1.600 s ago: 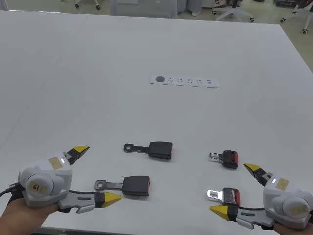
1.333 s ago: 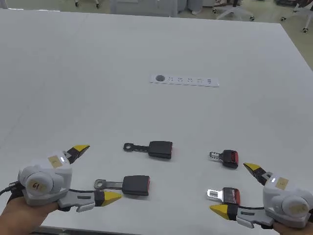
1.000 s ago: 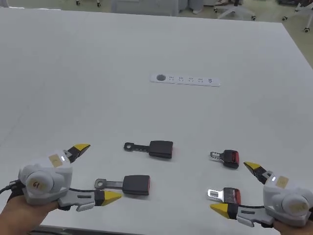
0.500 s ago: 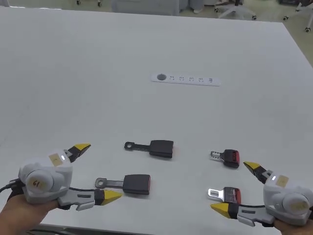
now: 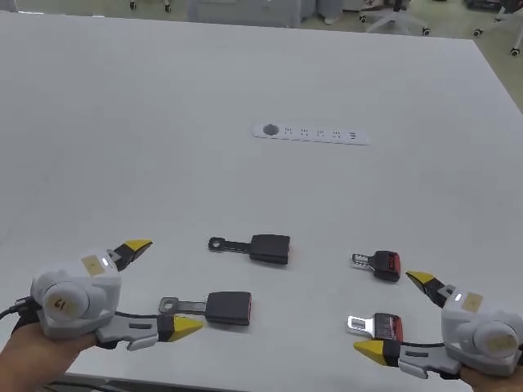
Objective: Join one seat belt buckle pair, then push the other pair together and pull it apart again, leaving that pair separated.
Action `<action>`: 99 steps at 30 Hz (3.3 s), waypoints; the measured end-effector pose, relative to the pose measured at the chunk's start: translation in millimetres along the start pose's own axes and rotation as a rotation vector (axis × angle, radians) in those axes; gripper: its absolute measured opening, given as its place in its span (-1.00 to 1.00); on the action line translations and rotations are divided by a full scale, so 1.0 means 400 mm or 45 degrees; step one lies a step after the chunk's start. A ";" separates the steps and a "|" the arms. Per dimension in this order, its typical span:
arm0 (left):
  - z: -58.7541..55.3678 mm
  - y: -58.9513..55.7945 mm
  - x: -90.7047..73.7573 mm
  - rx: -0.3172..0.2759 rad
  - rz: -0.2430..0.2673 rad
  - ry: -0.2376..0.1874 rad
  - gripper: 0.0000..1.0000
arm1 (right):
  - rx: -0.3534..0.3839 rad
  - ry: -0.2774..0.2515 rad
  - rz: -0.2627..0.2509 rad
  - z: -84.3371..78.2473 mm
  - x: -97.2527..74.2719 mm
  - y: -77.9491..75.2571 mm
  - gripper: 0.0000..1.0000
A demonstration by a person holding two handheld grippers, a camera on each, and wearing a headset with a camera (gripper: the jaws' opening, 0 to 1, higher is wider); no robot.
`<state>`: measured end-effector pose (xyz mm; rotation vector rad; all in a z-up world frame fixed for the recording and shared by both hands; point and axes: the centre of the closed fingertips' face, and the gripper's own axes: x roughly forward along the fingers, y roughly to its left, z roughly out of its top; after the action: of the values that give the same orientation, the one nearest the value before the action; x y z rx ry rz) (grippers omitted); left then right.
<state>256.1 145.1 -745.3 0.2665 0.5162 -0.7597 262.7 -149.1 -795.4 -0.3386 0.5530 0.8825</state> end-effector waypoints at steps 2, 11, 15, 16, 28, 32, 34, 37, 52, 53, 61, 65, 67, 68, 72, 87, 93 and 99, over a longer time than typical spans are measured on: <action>0.000 -0.002 0.000 -0.002 -0.001 0.002 0.95 | -0.002 0.001 0.003 -0.001 0.000 0.000 0.90; -0.007 -0.010 0.003 0.006 -0.021 0.012 0.93 | -0.010 0.015 0.024 -0.007 -0.002 0.005 0.87; -0.004 -0.012 0.004 0.012 -0.028 0.012 0.92 | -0.012 0.019 0.036 -0.010 -0.005 0.006 0.86; -0.004 -0.012 0.004 0.015 -0.030 0.015 0.92 | -0.015 0.022 0.038 -0.011 -0.006 0.006 0.86; -0.013 -0.024 0.014 0.037 -0.067 0.036 0.85 | -0.025 0.042 0.083 -0.016 -0.005 0.012 0.84; -0.021 -0.025 0.019 0.052 -0.083 0.051 0.80 | -0.031 0.058 0.105 -0.023 -0.003 0.017 0.81; -0.022 -0.026 0.021 0.056 -0.089 0.056 0.78 | -0.030 0.063 0.119 -0.026 -0.002 0.019 0.80; -0.025 -0.029 0.025 0.062 -0.107 0.063 0.74 | -0.034 0.079 0.136 -0.033 -0.003 0.020 0.77; -0.059 -0.057 0.072 0.126 -0.220 0.146 0.59 | -0.052 0.152 0.216 -0.067 0.001 0.008 0.66; -0.064 -0.064 0.076 0.142 -0.234 0.162 0.58 | -0.049 0.159 0.222 -0.070 0.002 0.008 0.64; -0.090 -0.072 0.106 0.175 -0.295 0.216 0.48 | -0.062 0.207 0.271 -0.092 0.010 0.005 0.57; -0.108 -0.081 0.122 0.201 -0.331 0.252 0.43 | -0.065 0.224 0.291 -0.100 0.012 0.005 0.55; -0.112 -0.085 0.130 0.207 -0.345 0.262 0.40 | -0.071 0.240 0.300 -0.107 0.013 0.004 0.53; -0.112 -0.085 0.134 0.208 -0.348 0.263 0.39 | -0.070 0.244 0.304 -0.109 0.012 0.003 0.52; -0.120 -0.085 0.153 0.217 -0.367 0.279 0.34 | -0.066 0.256 0.323 -0.116 0.015 0.001 0.47; -0.152 -0.105 0.206 0.235 -0.475 0.340 0.15 | -0.086 0.321 0.401 -0.146 0.022 0.007 0.18; -0.154 -0.107 0.216 0.216 -0.502 0.343 0.08 | -0.103 0.357 0.427 -0.159 0.022 0.008 0.12; -0.172 -0.116 0.219 0.232 -0.528 0.373 0.04 | -0.109 0.348 0.435 -0.160 0.026 0.008 0.07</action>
<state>252.4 89.5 -852.5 0.4523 0.7942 -1.1831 245.2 -172.4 -853.3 -0.4543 0.8438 1.2006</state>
